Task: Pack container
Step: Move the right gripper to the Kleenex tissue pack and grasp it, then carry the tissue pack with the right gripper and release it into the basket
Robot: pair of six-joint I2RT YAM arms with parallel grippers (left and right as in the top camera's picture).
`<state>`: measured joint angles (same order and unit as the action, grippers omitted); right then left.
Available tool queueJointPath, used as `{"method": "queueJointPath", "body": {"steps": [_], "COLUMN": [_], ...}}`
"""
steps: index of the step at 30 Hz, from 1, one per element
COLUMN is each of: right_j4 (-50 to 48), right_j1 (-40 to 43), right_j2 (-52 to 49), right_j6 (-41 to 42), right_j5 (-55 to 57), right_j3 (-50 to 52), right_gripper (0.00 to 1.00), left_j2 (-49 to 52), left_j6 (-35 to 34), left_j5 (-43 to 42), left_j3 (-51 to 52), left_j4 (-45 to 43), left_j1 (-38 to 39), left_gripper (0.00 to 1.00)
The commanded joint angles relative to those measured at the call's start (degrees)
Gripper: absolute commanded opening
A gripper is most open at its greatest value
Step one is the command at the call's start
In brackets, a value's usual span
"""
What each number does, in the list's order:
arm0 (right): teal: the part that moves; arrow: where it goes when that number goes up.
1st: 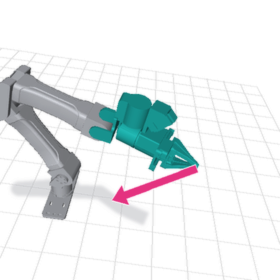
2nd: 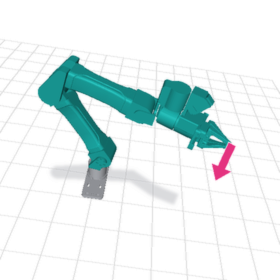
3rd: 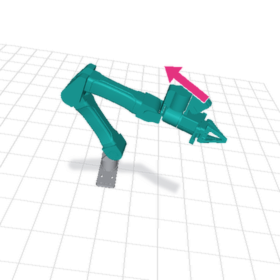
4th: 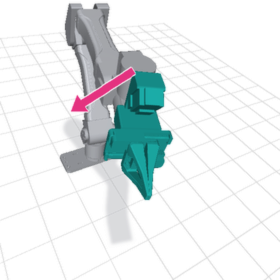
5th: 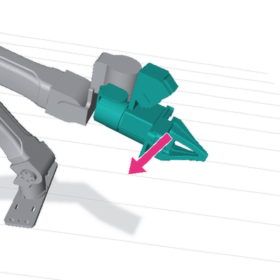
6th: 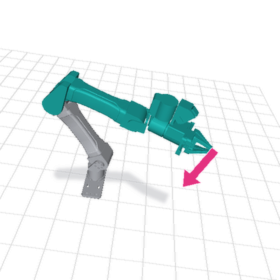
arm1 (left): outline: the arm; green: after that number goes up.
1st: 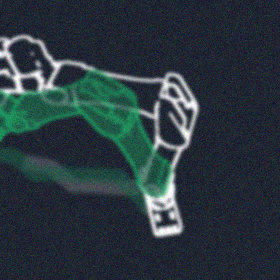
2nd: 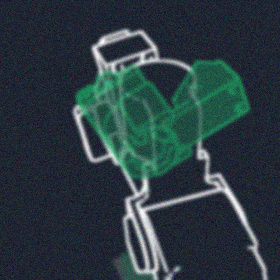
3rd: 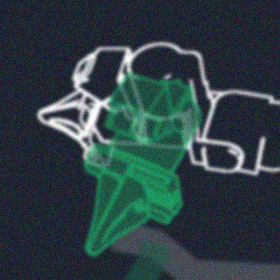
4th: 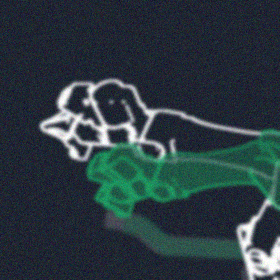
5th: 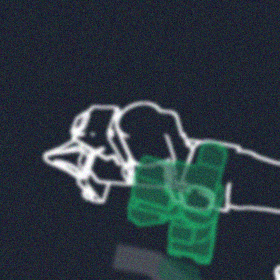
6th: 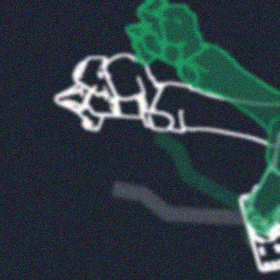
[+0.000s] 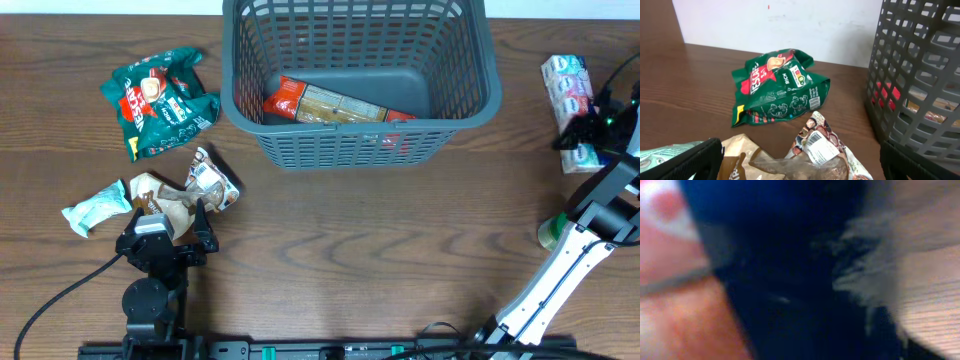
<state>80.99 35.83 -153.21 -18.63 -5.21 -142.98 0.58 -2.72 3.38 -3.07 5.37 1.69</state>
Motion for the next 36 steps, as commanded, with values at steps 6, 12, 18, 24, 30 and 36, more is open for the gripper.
{"method": "queueJointPath", "body": {"steps": [6, 12, 18, 24, 30, 36], "right_j4": [1.75, 2.10, -3.17, -10.49, -13.09, -7.06], "right_j1": [-0.07, -1.55, -5.09, -11.43, -23.98, -36.24], "right_j2": [-1.14, 6.27, 22.43, 40.68, 52.50, 53.46], "right_j6": [0.63, 0.61, 1.09, 1.40, -9.07, -23.04], "right_j5": [-7.56, -11.76, -11.80, -11.74, -11.72, -11.47], "right_j3": [0.26, 0.04, 0.04, 0.04, 0.04, 0.07], "right_gripper": [0.01, 0.01, 0.01, 0.02, 0.01, 0.01], "left_j2": [-0.35, -0.35, -0.35, -0.35, -0.35, -0.35], "left_j6": [0.55, 0.55, 0.55, 0.55, 0.55, 0.55], "left_j5": [0.13, 0.13, 0.11, 0.11, 0.13, 0.11], "left_j3": [1.73, 1.73, 1.73, 1.73, 1.73, 1.73], "left_j4": [0.74, 0.74, 0.74, 0.74, 0.74, 0.74], "left_j1": [-0.13, -0.13, -0.13, -0.13, -0.13, -0.13], "left_gripper": [0.99, 0.99, 0.99, 0.99, 0.99, 0.99]}}
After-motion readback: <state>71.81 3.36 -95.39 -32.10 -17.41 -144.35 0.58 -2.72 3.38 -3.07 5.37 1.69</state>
